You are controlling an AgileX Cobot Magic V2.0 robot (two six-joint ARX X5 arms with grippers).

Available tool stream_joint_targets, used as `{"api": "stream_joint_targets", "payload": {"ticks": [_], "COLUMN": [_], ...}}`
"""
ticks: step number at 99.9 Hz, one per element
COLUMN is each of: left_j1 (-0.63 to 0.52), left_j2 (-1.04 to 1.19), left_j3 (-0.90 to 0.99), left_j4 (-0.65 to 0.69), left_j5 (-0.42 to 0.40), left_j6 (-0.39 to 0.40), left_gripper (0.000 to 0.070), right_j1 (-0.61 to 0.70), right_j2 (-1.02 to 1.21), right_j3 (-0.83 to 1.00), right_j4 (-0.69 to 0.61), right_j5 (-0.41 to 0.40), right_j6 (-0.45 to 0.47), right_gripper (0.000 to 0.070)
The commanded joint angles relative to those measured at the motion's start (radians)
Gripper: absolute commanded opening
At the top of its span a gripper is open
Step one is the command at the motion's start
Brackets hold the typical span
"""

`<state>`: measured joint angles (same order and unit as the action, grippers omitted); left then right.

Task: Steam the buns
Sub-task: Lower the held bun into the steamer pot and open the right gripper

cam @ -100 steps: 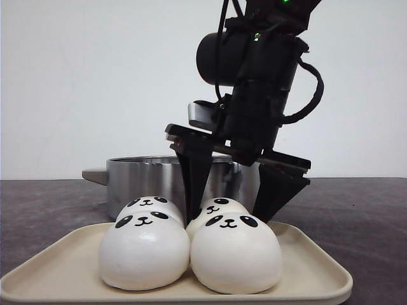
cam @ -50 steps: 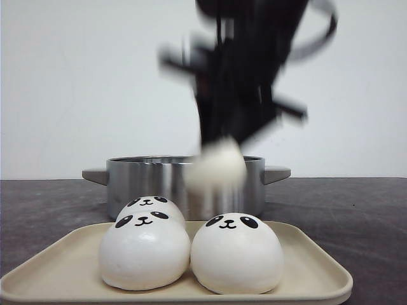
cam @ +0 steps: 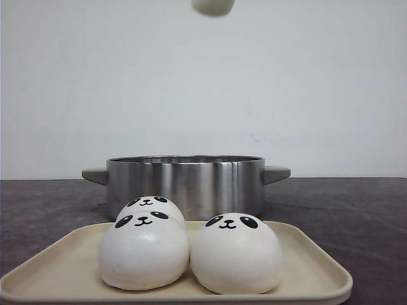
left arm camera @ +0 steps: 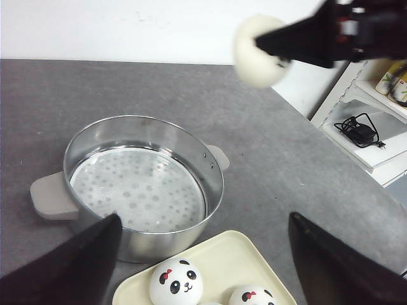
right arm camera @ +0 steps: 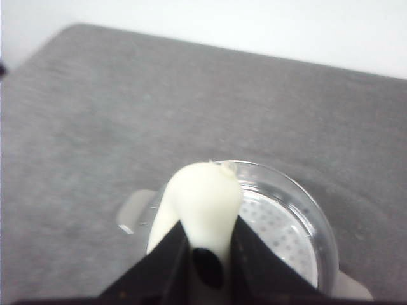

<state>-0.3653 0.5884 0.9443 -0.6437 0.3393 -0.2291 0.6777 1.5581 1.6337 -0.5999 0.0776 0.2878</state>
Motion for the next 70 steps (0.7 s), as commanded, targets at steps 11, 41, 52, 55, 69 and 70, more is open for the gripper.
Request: {"api": "stream_joint_targets", "payload": {"ticks": [11,41,52,55,69,70], "left_j1": [-0.006,-0.006,-0.006,-0.006,-0.006,-0.006], "left_j2": [0.003,0.003,0.003,0.003,0.003,0.003], "left_j3": [0.012,0.012,0.012,0.012,0.012,0.012], "left_j4": [0.014,0.008,0.008,0.008,0.008,0.008], "left_j5": [-0.002,-0.002,-0.002,-0.002,-0.002,-0.002], "left_j6": [0.000,0.001,0.001,0.001,0.001,0.001], "left_gripper": [0.0505,0.0505,0.0505,0.0505,0.0505,0.0505], "right_j1": [-0.039,-0.097,-0.106,-0.106,-0.106,-0.106], "right_j2": [0.168,0.433,0.489,0.499,0.523,0.523], "right_j3": [0.013,0.013,0.013,0.013,0.013,0.013], "right_j4": [0.041,0.137,0.143,0.142,0.142,0.142], "right_j5": [-0.010,-0.029,-0.031,-0.032,-0.036,-0.036], "right_j6": [-0.034,-0.045,-0.042,-0.042,-0.042,-0.042], "right_gripper": [0.0006,0.0007,0.0008,0.0009,0.0184,0.0208]}}
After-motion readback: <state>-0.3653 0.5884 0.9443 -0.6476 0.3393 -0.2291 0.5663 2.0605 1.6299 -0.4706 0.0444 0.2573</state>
